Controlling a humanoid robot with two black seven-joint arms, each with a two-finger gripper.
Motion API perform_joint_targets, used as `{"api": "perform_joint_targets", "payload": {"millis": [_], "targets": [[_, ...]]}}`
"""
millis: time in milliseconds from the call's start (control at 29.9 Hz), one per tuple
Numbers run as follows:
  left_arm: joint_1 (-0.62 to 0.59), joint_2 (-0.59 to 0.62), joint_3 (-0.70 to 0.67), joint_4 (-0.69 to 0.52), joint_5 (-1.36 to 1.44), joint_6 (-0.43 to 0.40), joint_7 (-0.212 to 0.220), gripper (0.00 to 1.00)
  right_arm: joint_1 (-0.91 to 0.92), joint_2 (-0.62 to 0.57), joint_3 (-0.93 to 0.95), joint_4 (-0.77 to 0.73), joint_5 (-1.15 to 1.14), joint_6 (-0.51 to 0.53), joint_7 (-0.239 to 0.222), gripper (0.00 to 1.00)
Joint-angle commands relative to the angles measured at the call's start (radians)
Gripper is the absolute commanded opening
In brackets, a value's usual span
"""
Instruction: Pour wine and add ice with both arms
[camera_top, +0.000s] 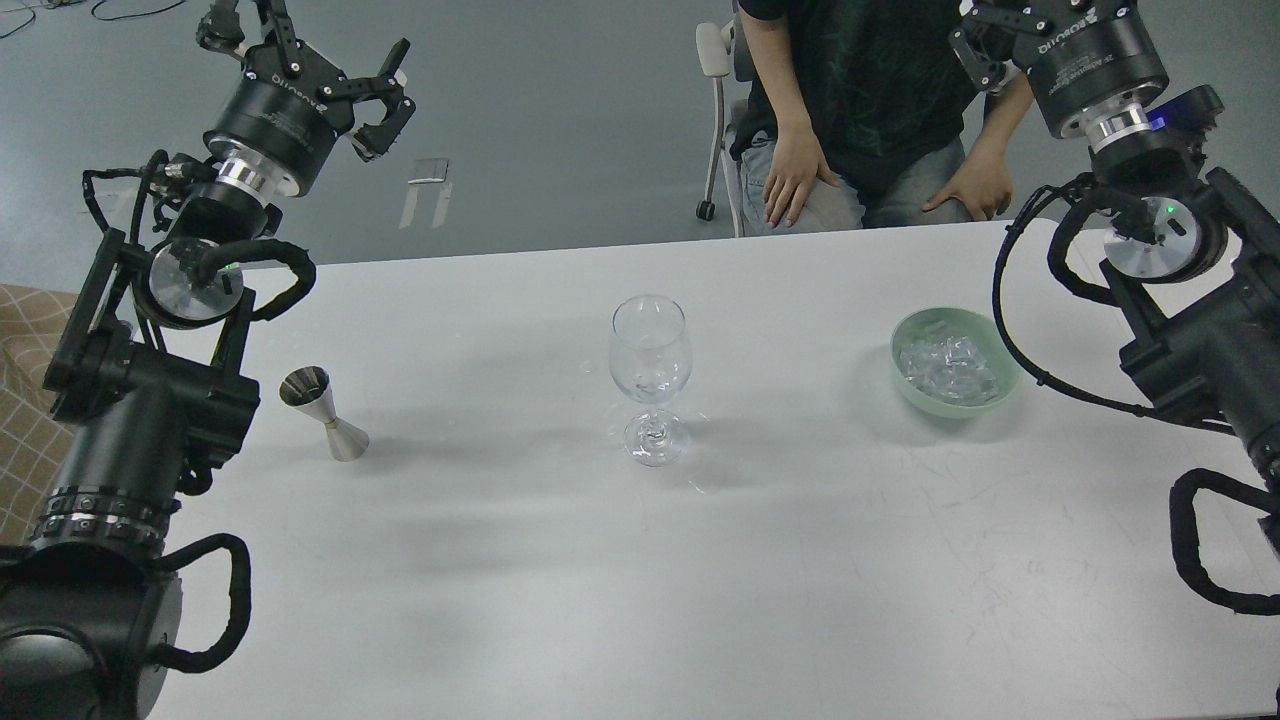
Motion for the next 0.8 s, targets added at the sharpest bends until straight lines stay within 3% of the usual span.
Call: {"api": "perform_joint_targets", "payload": {"millis": [0, 535, 769], "targets": [[0.002, 0.001, 0.000, 0.001, 0.001, 0.000, -0.001, 0.99, -0.024, 0.000, 0.006, -0.002, 0.021, 0.003, 0.000, 1.00], [0.007, 0.026, -0.001, 0.060, -0.027, 0.009, -0.005, 0.99, -0.070, -0.015, -0.005, 0.001, 0.020, -0.010, -0.009, 1.00], [0.013, 0.027, 0.002, 0.060, -0.031, 0.061, -0.001, 0.99, -0.104, -0.017, -0.017, 0.004, 0.018, -0.029, -0.015, 1.00]]}}
